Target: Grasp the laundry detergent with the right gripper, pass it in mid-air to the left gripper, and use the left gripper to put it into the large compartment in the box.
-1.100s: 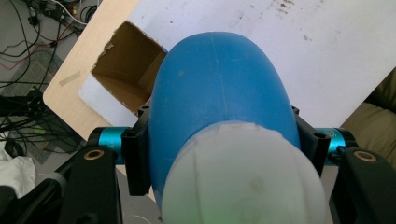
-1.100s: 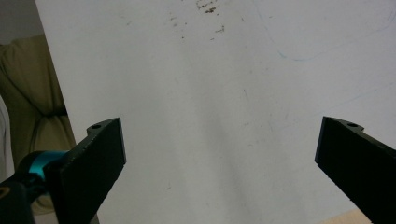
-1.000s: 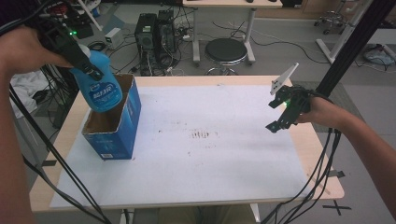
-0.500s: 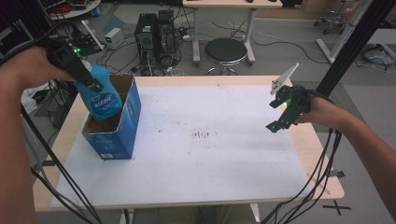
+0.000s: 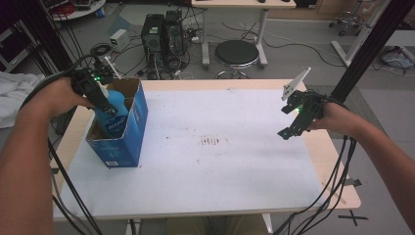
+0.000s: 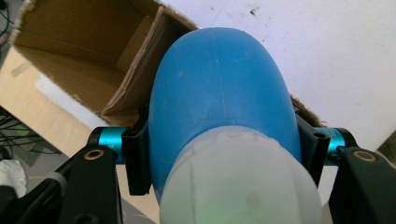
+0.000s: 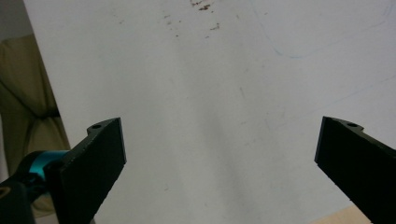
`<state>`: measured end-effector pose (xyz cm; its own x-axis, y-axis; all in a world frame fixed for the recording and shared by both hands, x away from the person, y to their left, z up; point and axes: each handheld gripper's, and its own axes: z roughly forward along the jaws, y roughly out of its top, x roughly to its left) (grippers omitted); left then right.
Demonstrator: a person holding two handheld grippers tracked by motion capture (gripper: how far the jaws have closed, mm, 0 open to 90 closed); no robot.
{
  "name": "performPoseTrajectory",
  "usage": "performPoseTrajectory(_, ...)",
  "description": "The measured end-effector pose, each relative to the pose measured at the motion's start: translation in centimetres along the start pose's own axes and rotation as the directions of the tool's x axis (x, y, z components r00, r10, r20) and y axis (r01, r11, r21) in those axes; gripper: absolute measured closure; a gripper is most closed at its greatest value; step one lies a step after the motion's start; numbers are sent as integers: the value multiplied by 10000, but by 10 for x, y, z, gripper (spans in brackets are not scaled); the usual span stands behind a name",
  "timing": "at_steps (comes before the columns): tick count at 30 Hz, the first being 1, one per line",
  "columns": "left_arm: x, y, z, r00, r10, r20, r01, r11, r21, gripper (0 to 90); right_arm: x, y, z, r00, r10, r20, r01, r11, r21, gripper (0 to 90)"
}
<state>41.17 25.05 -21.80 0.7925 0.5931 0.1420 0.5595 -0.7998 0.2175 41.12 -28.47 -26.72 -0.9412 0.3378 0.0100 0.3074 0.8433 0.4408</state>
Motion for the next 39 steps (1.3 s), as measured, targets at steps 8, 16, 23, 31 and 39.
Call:
performPoseTrajectory(8, -1, -7, 33, 9998, -49, 214, 46, 9999, 128, 375, 0, -2, 0, 9999, 114, 16, -114, 9999, -61, 12)
performPoseTrajectory(16, 0, -12, 52, 9992, -76, 384, 64, 9995, 307, 375, -1, -2, -1, 9998, 199, 67, -199, 9998, -101, 12)
performPoseTrajectory(23, 1, -15, 65, 9982, -117, 582, 92, 9990, 436, 375, 0, -2, -1, 9997, 219, 129, -218, 9997, -75, 12)
performPoseTrajectory(31, 5, -15, 67, 9966, -450, 687, 426, 9985, 358, 374, 1, -3, -1, 9997, 203, 144, -201, 9997, -109, 12)
performPoseTrajectory(39, 5, -16, 67, 9971, -554, 527, 536, 9979, 358, 351, 2, -5, -1, 9995, 283, 135, -281, 9995, -136, 12)
